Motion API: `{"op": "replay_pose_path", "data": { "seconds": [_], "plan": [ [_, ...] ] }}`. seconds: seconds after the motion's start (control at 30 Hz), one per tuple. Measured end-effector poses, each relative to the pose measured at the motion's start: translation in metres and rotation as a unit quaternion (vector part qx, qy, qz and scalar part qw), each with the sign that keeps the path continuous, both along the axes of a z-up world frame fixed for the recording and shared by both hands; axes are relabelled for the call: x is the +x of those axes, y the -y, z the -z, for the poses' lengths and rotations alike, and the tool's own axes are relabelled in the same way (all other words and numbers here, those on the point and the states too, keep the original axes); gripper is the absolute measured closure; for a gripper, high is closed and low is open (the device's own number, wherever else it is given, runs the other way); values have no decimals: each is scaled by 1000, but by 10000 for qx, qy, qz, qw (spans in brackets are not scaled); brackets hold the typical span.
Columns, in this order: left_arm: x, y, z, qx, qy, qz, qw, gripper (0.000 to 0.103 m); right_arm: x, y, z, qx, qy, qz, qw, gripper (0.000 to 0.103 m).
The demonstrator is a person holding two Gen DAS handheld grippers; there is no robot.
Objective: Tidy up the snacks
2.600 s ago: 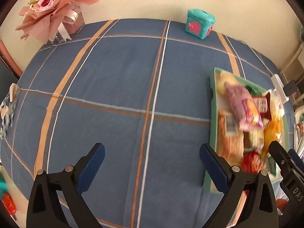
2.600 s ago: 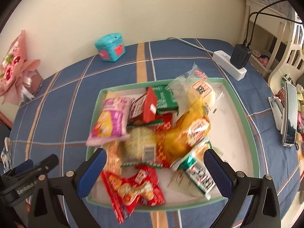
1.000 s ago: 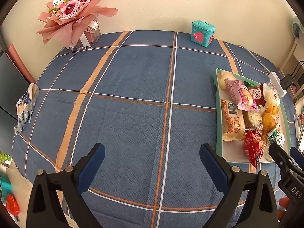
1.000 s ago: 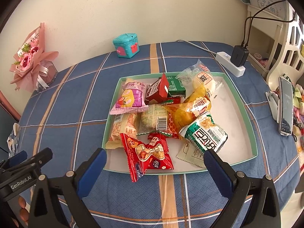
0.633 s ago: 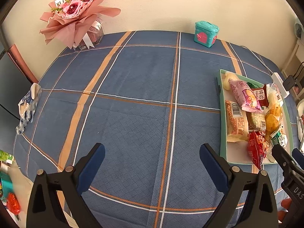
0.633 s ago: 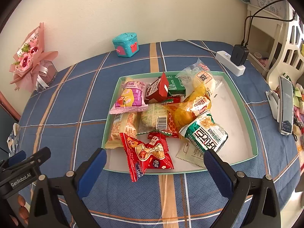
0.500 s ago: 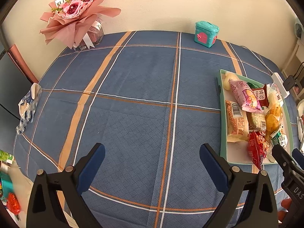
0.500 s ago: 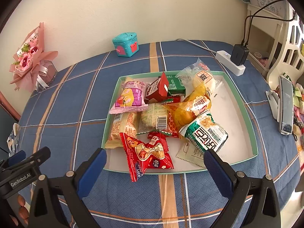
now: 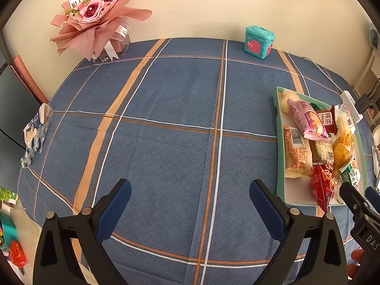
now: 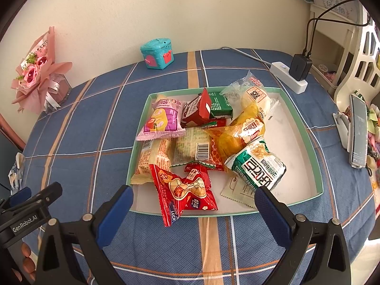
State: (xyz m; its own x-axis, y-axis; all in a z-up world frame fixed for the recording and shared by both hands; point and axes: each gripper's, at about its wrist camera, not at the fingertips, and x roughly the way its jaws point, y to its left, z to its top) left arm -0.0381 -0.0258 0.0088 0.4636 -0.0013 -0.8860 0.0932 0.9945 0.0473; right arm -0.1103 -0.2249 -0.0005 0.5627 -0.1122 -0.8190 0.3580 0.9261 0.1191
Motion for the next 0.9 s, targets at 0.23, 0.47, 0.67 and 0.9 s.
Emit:
{"op": "replay_pose_path", "data": {
  "seconds": [0.23, 0.47, 0.67, 0.9],
  "plan": [
    [0, 0, 0, -1, -1, -2, 10000, 3, 1, 0, 1, 2, -29, -11, 10000, 0],
    [0, 0, -1, 1, -1, 1, 10000, 3, 1, -1, 1, 3, -32, -9, 10000, 0],
    [1, -1, 2, -10, -35, -23, 10000, 3, 1, 0, 3, 13, -57, -4, 10000, 0],
    [1, 0, 3, -50, -59, -8, 10000, 3, 1, 0, 2, 15, -29, -37, 10000, 0]
  ]
}}
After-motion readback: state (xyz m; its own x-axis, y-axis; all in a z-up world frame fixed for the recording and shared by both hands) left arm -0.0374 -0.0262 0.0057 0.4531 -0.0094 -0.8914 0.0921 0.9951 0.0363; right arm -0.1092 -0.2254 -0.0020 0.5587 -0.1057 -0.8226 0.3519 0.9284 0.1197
